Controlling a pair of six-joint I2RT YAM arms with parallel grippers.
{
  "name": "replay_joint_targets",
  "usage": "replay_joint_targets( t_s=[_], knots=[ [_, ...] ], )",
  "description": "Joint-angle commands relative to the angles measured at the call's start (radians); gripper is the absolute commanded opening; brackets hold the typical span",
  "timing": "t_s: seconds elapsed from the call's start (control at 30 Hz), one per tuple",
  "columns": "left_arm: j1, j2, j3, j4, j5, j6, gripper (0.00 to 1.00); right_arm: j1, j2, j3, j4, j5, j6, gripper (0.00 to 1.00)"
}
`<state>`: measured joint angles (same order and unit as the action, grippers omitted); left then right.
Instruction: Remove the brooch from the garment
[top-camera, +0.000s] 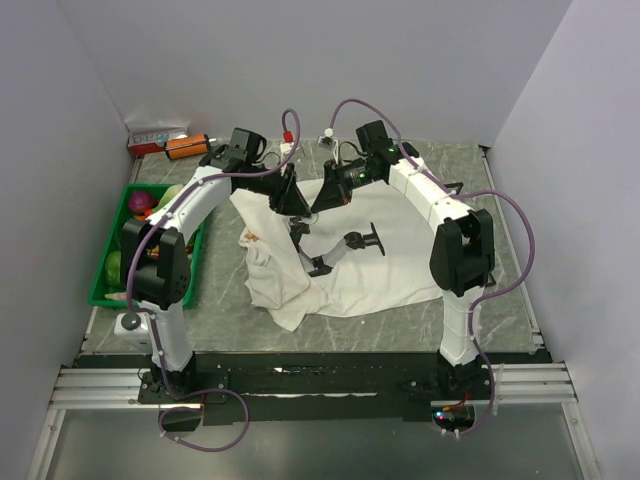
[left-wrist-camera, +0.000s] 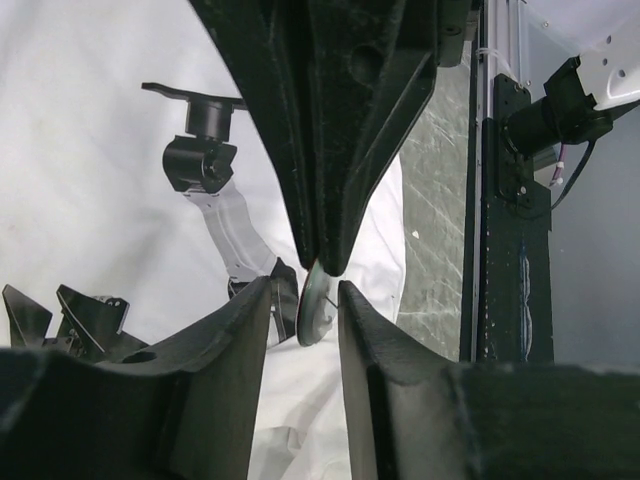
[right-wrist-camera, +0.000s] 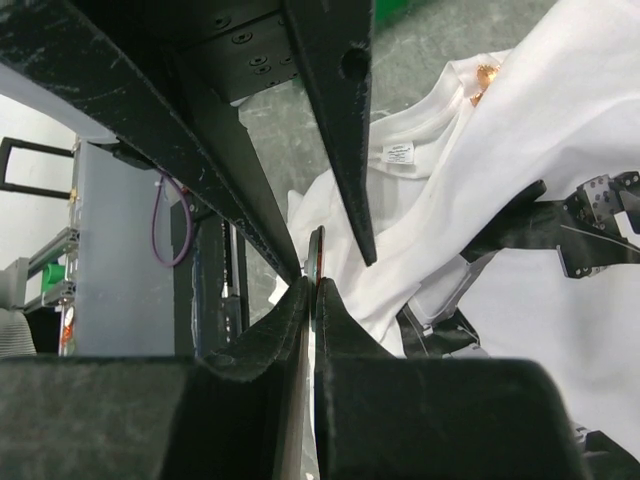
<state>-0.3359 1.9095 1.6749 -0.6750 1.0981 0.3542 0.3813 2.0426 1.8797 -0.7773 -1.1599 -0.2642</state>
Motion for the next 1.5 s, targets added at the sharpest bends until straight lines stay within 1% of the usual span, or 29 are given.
replay_joint_targets(
  t_s=[0.0, 0.1, 0.23, 0.3, 0.4, 0.43, 0.5, 0.53, 0.63, 0.7, 0.8, 0.83, 0.9, 0.93, 0.97, 1.0, 1.03, 1.07, 1.1, 1.13, 1.23, 1.3, 1.47],
  knots=[
    [-0.022, 0.008, 0.046, -0.017, -0.009, 0.055, 0.37, -0.005, -0.048, 0.027, 0.039, -0.050, 0.023, 0.00],
    [-0.032, 0.010, 0.055, -0.037, -0.037, 0.086, 0.33, -0.005, -0.052, 0.022, 0.042, -0.058, 0.026, 0.00],
    [-0.038, 0.014, 0.065, -0.044, -0.046, 0.101, 0.25, -0.005, -0.053, 0.019, 0.041, -0.061, 0.028, 0.00],
    [-0.038, 0.014, 0.066, -0.049, -0.046, 0.103, 0.23, -0.005, -0.053, 0.019, 0.038, -0.058, 0.023, 0.00],
    [-0.038, 0.013, 0.072, -0.058, -0.044, 0.106, 0.31, -0.005, -0.052, 0.021, 0.032, -0.057, 0.016, 0.00],
    [-0.037, 0.011, 0.078, -0.063, -0.043, 0.111, 0.38, -0.005, -0.052, 0.019, 0.027, -0.057, 0.014, 0.00],
    [-0.037, 0.010, 0.089, -0.073, -0.041, 0.118, 0.49, -0.007, -0.052, 0.019, 0.024, -0.057, 0.008, 0.00],
    [-0.035, 0.010, 0.103, -0.086, -0.037, 0.124, 0.57, -0.009, -0.053, 0.019, 0.020, -0.055, 0.005, 0.00],
    [-0.025, 0.010, 0.124, -0.116, -0.014, 0.135, 0.64, -0.015, -0.058, 0.010, 0.006, -0.049, -0.013, 0.00],
    [-0.020, 0.005, 0.126, -0.135, -0.014, 0.146, 0.66, -0.024, -0.058, -0.007, -0.005, -0.049, -0.024, 0.00],
    [-0.008, -0.027, 0.073, -0.140, 0.000, 0.138, 0.68, -0.035, -0.064, -0.074, -0.054, -0.047, -0.084, 0.00],
    [-0.005, -0.042, 0.012, -0.121, 0.002, 0.109, 0.68, -0.038, -0.071, -0.132, -0.059, -0.050, -0.093, 0.00],
    [-0.006, -0.101, -0.076, 0.004, -0.017, 0.040, 0.68, -0.038, -0.090, -0.200, -0.051, -0.076, -0.101, 0.00],
    [-0.006, -0.119, -0.171, 0.059, -0.027, -0.057, 0.69, -0.036, -0.093, -0.265, -0.047, -0.087, -0.101, 0.00],
    [-0.006, -0.135, -0.216, 0.168, -0.033, -0.105, 0.69, -0.035, -0.090, -0.290, -0.050, -0.118, -0.105, 0.00],
    [-0.008, -0.151, -0.257, 0.208, -0.033, -0.150, 0.70, -0.035, -0.073, -0.312, -0.083, -0.132, -0.119, 0.00],
    [-0.015, -0.153, -0.327, 0.248, -0.026, -0.225, 0.71, -0.032, -0.064, -0.347, -0.094, -0.147, -0.138, 0.00],
    [-0.021, -0.155, -0.360, 0.283, -0.021, -0.260, 0.70, -0.030, -0.050, -0.362, -0.102, -0.161, -0.162, 0.00],
    [-0.028, -0.145, -0.392, 0.364, -0.012, -0.299, 0.70, -0.030, -0.036, -0.378, -0.106, -0.178, -0.173, 0.00],
    [-0.038, -0.139, -0.447, 0.402, -0.007, -0.390, 0.71, -0.030, -0.003, -0.393, -0.118, -0.179, -0.184, 0.00],
    [-0.069, -0.110, -0.498, 0.483, -0.047, -0.472, 0.69, -0.027, 0.074, -0.399, -0.123, -0.166, -0.224, 0.00],
    [-0.084, -0.096, -0.504, 0.494, -0.076, -0.475, 0.69, -0.028, 0.115, -0.407, -0.093, -0.153, -0.208, 0.00],
    [-0.095, -0.072, -0.498, 0.496, -0.099, -0.472, 0.67, -0.030, 0.180, -0.435, 0.045, -0.115, -0.060, 0.00]
  ],
)
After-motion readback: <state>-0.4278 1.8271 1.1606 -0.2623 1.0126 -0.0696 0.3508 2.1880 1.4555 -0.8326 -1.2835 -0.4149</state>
